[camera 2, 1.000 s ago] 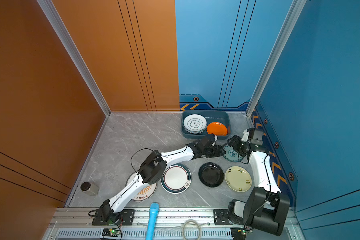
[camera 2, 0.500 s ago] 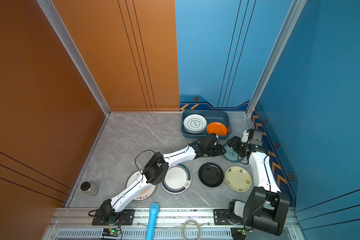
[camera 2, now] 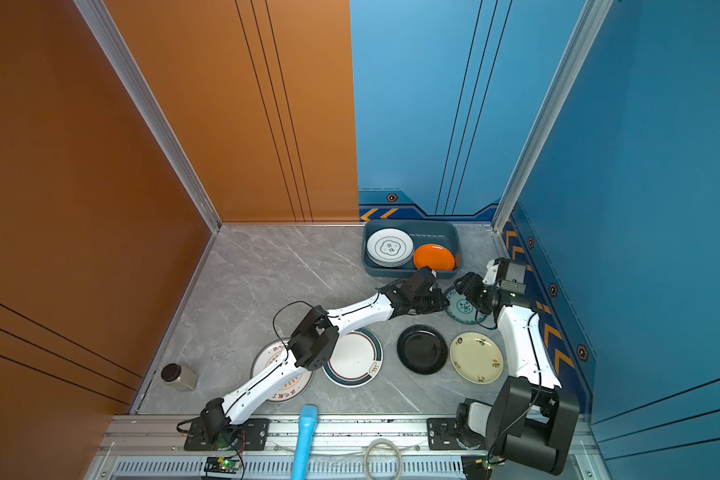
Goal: Place the plates into the plastic bin on the countertop
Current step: 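Grasp the rim of the blue-and-white floral plate with the left gripper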
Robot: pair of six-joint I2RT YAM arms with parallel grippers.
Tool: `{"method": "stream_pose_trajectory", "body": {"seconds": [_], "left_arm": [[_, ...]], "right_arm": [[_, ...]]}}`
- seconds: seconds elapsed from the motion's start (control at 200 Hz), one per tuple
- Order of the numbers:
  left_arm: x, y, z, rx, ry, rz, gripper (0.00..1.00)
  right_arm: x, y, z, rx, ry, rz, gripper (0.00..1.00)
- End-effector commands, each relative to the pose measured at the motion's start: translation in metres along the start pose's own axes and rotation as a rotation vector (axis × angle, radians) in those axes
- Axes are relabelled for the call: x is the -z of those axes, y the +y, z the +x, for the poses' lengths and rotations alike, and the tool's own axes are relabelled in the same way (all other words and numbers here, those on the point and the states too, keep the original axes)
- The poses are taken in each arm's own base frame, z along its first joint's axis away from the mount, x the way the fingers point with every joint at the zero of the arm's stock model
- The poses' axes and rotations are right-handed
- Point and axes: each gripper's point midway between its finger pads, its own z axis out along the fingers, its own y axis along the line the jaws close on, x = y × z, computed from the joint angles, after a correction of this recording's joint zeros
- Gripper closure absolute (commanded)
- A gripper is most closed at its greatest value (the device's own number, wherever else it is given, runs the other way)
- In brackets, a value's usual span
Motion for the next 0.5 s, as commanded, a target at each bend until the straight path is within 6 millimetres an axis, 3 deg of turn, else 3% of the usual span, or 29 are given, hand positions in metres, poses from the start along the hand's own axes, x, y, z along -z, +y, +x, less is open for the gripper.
{"method": "stream_pose_trajectory", "body": {"seconds": [0.0, 0.495], "left_arm": [[-0.019, 0.077, 0.037, 0.009, 0.080, -0.214, 0.79], [0.005, 0.079, 0.021, -0.035, 0.070, -0.254, 1.00]], "right_arm": [[0.005, 0.003, 0.000, 0.002, -0.013, -0.023, 0.36], [0.006, 0.001, 0.005, 0.007, -0.007, -0.017, 0.36]]}}
